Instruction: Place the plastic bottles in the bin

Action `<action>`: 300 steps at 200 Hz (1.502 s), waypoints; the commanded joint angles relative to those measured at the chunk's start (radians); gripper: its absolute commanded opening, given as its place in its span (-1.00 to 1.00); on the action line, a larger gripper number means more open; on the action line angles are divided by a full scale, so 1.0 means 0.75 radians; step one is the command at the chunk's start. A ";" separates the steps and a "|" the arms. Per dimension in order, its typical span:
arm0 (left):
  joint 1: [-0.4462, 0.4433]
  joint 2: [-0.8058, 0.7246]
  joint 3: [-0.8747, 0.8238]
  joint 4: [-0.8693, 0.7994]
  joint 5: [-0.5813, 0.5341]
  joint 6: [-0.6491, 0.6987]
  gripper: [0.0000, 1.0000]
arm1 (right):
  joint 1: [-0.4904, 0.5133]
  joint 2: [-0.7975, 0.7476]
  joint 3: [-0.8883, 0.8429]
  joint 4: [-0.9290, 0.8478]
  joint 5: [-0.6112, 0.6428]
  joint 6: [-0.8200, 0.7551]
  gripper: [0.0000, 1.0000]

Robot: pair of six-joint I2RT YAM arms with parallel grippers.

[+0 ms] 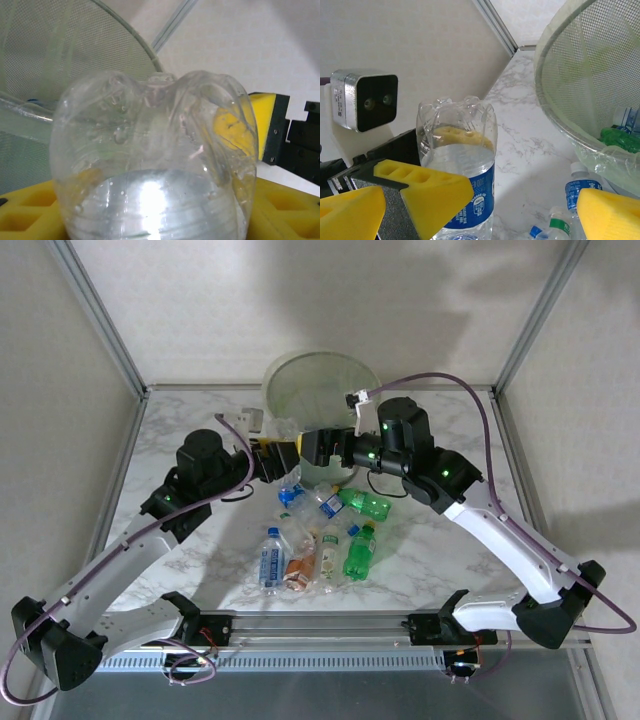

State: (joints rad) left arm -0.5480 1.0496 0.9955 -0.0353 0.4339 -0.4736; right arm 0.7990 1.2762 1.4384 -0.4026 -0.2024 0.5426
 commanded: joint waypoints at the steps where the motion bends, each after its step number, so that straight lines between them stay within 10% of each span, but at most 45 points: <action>1: -0.002 -0.029 0.041 0.010 0.084 0.099 0.23 | -0.004 0.019 0.094 -0.015 0.022 -0.016 0.94; 140: -0.002 0.066 0.179 -0.155 0.310 0.339 0.11 | 0.022 0.185 0.207 0.035 -0.163 -0.021 0.91; 223: 0.000 0.085 0.235 -0.121 0.327 0.351 0.11 | 0.025 0.217 0.195 0.087 -0.177 0.004 0.47; 300: 0.002 0.122 0.219 -0.059 0.210 0.272 0.59 | 0.004 0.106 0.144 0.205 -0.098 0.069 0.22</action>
State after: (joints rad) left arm -0.5488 1.1332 1.1374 -0.1261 0.6384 -0.2512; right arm 0.8085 1.4101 1.5524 -0.3153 -0.2985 0.5678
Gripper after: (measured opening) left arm 0.788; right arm 0.625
